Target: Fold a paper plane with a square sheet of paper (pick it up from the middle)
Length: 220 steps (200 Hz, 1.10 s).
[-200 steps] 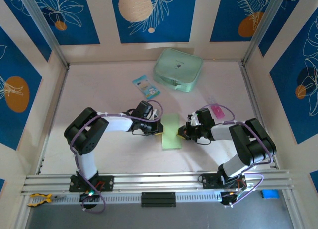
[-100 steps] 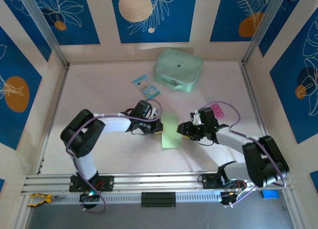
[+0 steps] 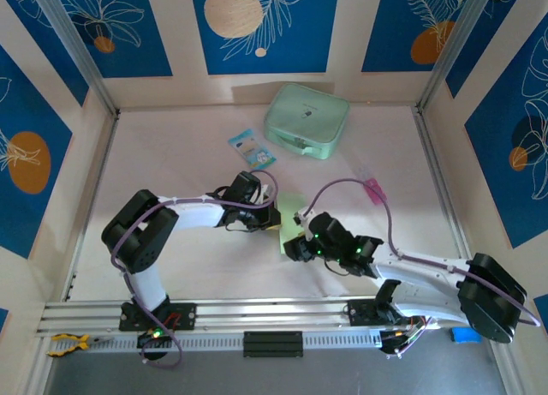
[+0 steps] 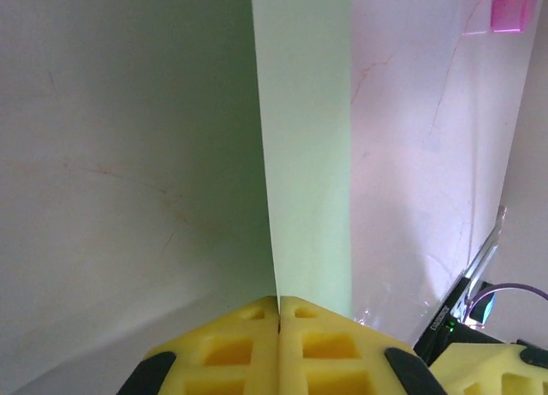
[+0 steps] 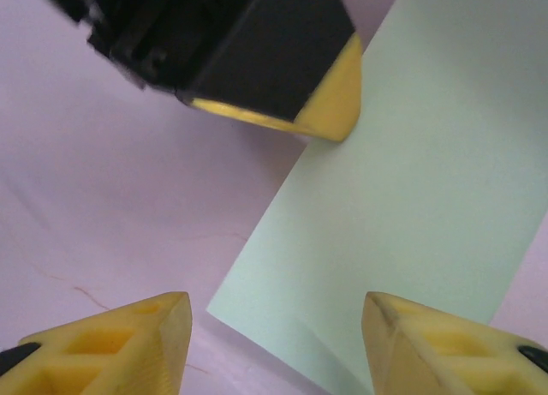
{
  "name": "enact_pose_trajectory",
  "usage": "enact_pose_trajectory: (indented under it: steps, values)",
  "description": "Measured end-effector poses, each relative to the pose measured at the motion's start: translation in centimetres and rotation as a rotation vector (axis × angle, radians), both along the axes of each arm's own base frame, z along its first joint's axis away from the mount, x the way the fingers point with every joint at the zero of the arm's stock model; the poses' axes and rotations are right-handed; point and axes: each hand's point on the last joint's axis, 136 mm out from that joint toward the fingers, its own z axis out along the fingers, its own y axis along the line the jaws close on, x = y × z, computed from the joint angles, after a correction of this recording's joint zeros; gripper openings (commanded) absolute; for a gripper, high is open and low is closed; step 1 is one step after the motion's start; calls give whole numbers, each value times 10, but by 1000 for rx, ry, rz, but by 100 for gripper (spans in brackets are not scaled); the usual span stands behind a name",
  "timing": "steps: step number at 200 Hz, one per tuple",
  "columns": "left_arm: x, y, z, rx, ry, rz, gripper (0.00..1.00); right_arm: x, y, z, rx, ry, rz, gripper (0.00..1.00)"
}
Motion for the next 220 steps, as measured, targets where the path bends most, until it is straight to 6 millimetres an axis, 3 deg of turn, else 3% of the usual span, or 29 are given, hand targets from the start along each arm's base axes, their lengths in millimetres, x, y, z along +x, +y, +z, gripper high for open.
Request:
enact_pose_trajectory:
  steps: [37, 104, 171, 220]
  values:
    - [-1, 1, 0, -8, 18, 11, 0, -9, 14, -13, -163, -173, 134, 56]
    - [0, 2, 9, -29, 22, 26, 0, -23, 33, -10, -284, -397, 238, 56]
    - [0, 3, 10, -35, 29, 27, 0, -21, 23, -41, -472, -470, 221, 56]
    - [0, 3, 11, -38, 30, 26, 0, -13, 17, -42, -517, -510, 167, 47]
